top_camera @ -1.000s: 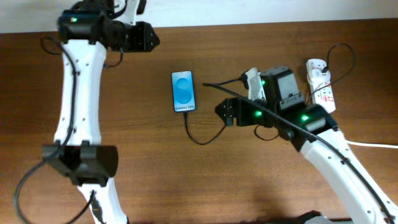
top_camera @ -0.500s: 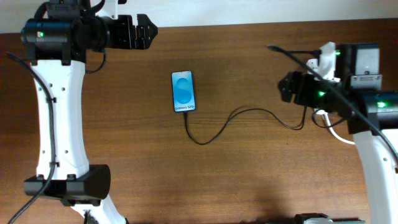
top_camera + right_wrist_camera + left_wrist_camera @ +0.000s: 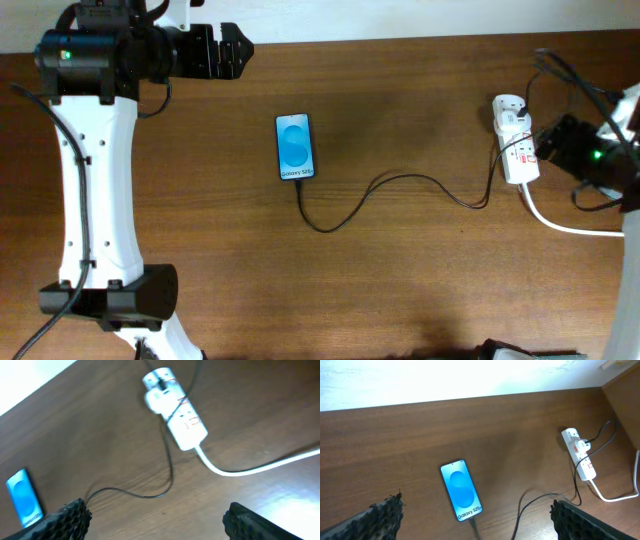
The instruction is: Plug charger to phone and switch on socket
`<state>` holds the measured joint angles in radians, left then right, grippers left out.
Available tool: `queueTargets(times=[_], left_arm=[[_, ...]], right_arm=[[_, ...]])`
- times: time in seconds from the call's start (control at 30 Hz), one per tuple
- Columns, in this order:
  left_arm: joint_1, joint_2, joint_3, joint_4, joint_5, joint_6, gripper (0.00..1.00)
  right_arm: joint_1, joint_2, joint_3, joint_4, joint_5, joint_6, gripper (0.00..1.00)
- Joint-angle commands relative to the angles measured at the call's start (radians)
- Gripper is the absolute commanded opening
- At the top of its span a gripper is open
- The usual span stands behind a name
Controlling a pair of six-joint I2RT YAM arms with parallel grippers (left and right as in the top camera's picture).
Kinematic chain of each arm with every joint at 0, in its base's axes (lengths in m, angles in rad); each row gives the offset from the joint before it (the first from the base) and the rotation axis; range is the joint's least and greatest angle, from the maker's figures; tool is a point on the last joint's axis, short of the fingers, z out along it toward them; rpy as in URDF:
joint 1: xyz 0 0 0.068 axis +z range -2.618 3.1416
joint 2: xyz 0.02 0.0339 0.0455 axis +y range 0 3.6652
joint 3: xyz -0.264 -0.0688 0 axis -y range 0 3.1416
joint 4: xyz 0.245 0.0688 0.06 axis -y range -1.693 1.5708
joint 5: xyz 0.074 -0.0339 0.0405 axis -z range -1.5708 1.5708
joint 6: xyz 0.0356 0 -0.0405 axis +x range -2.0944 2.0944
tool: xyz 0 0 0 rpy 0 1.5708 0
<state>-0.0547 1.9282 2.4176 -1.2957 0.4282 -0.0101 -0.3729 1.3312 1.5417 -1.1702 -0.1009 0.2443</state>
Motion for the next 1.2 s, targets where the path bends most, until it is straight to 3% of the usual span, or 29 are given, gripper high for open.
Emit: queueTargets(times=[0.0, 0.27, 0.5, 1.17], left_arm=[[0.003, -0.014, 0.012, -0.001, -0.010, 0.007, 0.99], [0.003, -0.014, 0.012, -0.001, -0.010, 0.007, 0.99], [0.003, -0.014, 0.012, -0.001, -0.010, 0.007, 0.99], [0.003, -0.014, 0.012, -0.001, -0.010, 0.007, 0.99]], right_arm=[[-0.056, 0.002, 0.018, -0.001, 0.023, -0.049, 0.90], [-0.175, 0.142, 0.018, 0.047, 0.014, -0.083, 0.90], [-0.278, 0.316, 0.018, 0.181, -0.128, -0.080, 0.91], [-0.243, 0.684, 0.017, 0.462, -0.127, -0.046, 0.91]])
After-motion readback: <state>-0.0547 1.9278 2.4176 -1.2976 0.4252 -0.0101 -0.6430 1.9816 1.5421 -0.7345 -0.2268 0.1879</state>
